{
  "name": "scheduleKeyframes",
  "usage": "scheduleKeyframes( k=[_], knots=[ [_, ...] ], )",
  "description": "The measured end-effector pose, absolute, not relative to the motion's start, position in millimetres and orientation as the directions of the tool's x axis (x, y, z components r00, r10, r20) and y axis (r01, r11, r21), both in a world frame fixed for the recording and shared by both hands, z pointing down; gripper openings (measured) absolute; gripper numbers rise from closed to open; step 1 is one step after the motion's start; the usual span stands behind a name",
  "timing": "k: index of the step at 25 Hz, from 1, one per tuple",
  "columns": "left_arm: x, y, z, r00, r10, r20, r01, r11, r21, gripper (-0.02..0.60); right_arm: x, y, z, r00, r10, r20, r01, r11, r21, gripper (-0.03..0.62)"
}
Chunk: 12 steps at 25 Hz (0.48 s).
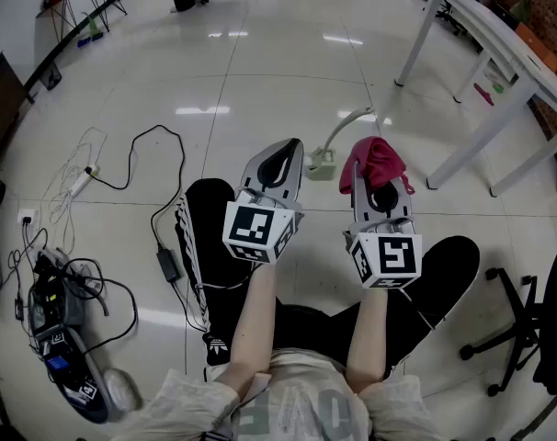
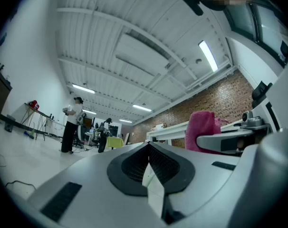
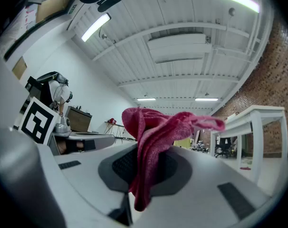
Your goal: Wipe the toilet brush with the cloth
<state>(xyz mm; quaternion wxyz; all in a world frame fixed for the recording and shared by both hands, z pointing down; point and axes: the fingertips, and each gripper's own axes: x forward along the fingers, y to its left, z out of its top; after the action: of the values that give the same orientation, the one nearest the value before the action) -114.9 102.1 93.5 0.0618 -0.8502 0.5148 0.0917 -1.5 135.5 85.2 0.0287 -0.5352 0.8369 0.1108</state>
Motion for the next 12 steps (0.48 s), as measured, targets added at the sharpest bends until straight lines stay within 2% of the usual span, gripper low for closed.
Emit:
scheduleKeyframes(
  k=[3,6,12],
  knots=[
    [-98,111,90,0.493,-0.842,-0.220,-0.867,-0.495,-0.049,0.005,4,129,87,-0.423,-0.886,-0.188,-0.905,0.421,0.051,0.032],
    [-103,102,106,0.473,-0.853,-0.221,-0.874,-0.487,0.006,0.005,1,114,112,-0.433,-0.892,-0.131,-0.902,0.428,0.065,0.032],
    [-107,38,176,0.454,-0.887,-0.085,-0.886,-0.459,0.059,0.005,3,52,172,-0.438,-0.899,-0.031,-0.899,0.438,-0.006,0.032]
  ],
)
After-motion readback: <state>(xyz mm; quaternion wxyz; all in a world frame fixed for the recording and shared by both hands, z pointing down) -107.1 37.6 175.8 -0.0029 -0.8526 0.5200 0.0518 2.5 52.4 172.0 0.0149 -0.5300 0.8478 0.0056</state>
